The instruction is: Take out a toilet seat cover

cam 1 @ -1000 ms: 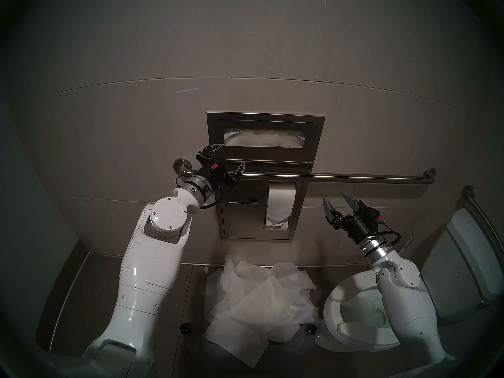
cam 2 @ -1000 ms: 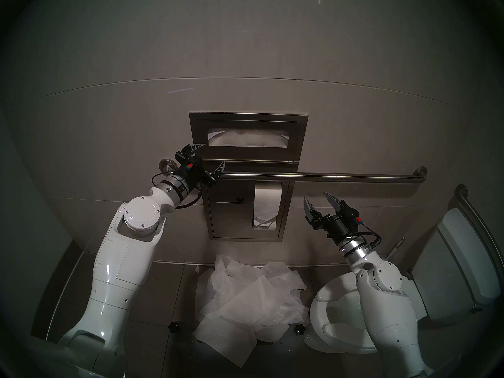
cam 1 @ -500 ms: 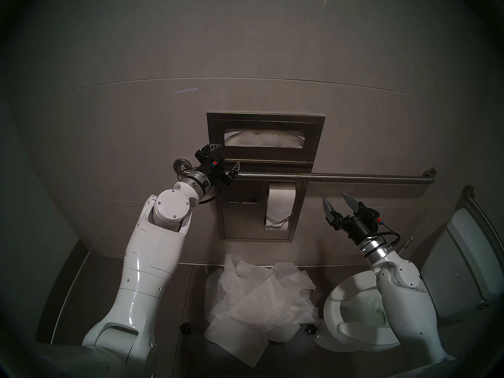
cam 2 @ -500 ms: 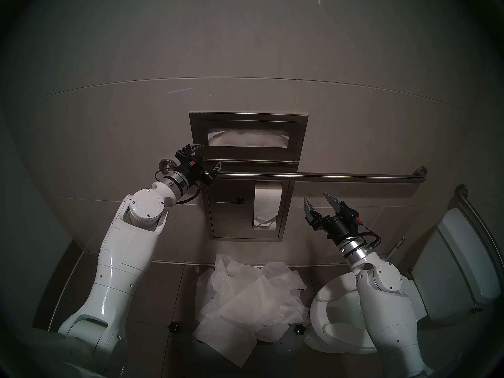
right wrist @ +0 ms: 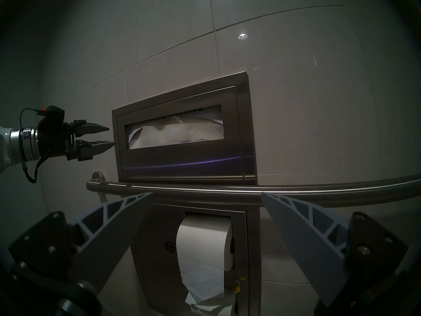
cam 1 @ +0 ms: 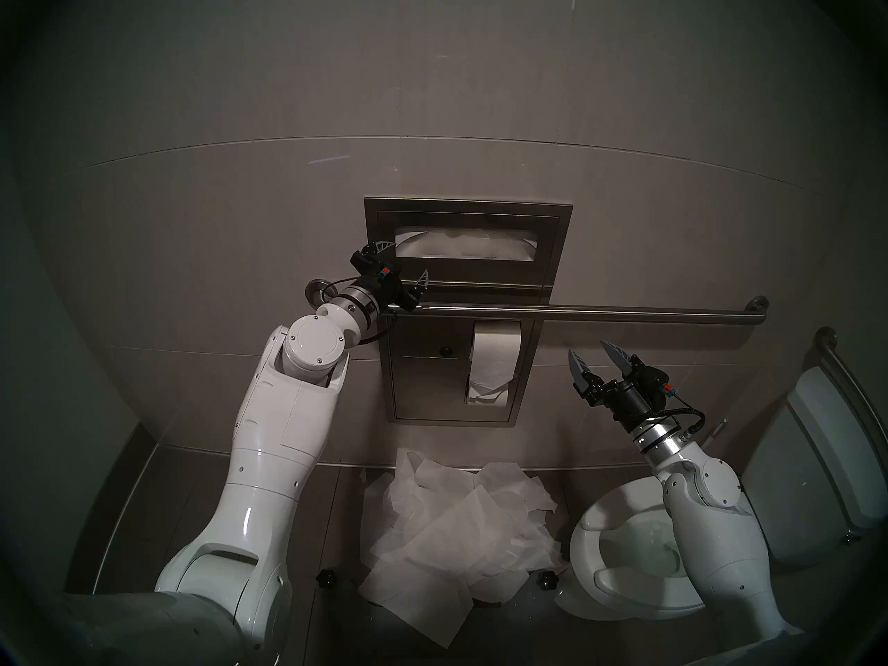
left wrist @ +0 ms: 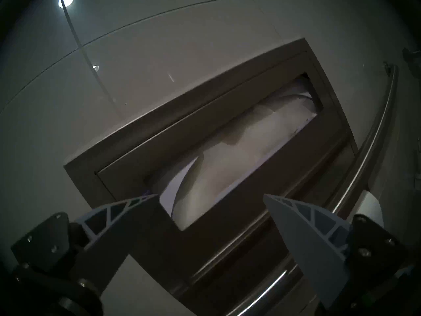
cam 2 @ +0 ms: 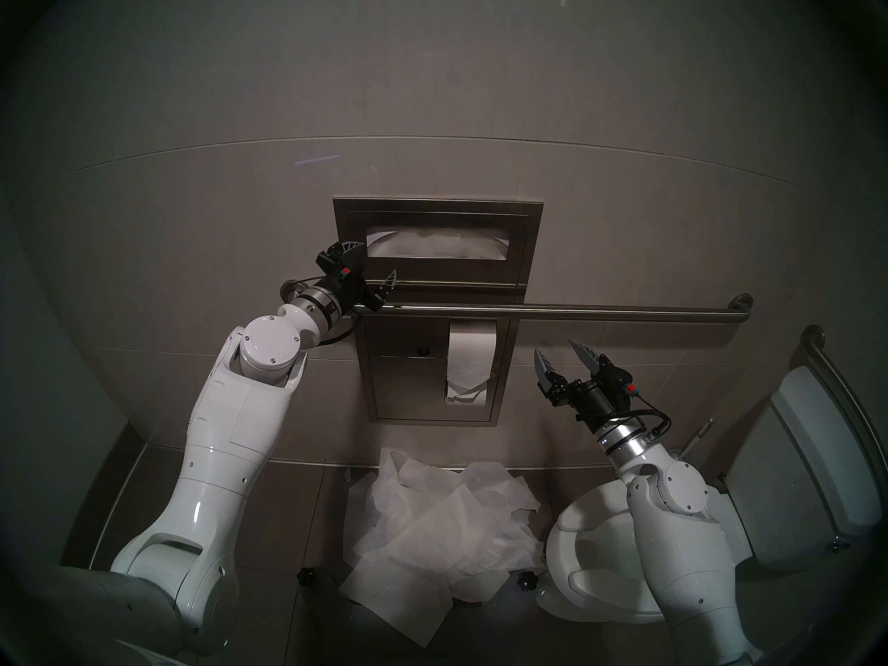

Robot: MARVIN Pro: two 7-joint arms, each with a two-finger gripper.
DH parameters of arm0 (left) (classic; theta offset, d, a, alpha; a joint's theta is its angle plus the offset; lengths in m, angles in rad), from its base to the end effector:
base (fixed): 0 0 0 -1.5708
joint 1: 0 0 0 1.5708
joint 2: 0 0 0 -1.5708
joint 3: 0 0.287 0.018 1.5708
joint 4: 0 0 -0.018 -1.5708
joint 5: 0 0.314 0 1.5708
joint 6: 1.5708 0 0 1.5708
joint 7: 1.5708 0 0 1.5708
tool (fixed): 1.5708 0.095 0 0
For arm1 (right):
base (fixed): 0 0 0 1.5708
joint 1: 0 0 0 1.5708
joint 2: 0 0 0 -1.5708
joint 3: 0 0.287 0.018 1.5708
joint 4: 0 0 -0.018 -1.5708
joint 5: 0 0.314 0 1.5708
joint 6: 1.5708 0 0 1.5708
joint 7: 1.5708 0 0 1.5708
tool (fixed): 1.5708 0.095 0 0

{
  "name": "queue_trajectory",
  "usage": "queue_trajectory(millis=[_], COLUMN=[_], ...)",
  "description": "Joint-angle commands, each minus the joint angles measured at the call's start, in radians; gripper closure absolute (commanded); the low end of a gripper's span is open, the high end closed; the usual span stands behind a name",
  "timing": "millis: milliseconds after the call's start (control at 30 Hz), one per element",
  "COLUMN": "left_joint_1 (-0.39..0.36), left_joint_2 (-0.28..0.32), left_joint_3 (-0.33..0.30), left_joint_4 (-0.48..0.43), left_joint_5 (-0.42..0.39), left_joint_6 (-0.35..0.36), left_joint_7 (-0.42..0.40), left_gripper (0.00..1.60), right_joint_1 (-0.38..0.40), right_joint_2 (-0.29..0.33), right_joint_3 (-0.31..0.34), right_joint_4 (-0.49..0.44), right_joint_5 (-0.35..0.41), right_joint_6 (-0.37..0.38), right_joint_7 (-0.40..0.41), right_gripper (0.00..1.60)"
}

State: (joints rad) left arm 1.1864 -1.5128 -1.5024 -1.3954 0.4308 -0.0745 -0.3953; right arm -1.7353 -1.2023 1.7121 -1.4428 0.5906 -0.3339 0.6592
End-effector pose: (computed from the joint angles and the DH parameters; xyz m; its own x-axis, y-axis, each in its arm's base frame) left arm 0.5207 -0.0414 -0.2069 -0.2776 -0.4730 0.8362 -0.3246 -0.7730 -0.5451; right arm 0.3549 -0.1298 -0.3358 -0.1386 -0.1609 0.9772 0.4163 -0.9048 -0.0900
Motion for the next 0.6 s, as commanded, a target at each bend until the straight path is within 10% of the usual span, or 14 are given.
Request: queue_trajectory(millis=[0,567], left_joint_1=[-0.115,-0.207], left_joint_2=[-0.038,-0.050], left_joint_3=[0.005,-0.007], left_joint_4=[0.014,0.143], left_joint_5=[-0.010,-0.010], left_joint_6=[0.002,0.014], left_joint_7=[-0.003,-0.012], left_gripper=[0.00,0.00], right_joint_1=[0.023,0.023], right_joint_2=[0.003,0.003], right_joint_3=[0.004,0.004], right_joint_4=[-0.026,-0.018], right_joint_5=[0.002,0.003], right_joint_6=[-0.007,-0.007], right_joint_7=[0.003,0.008], right_gripper=[0.00,0.00])
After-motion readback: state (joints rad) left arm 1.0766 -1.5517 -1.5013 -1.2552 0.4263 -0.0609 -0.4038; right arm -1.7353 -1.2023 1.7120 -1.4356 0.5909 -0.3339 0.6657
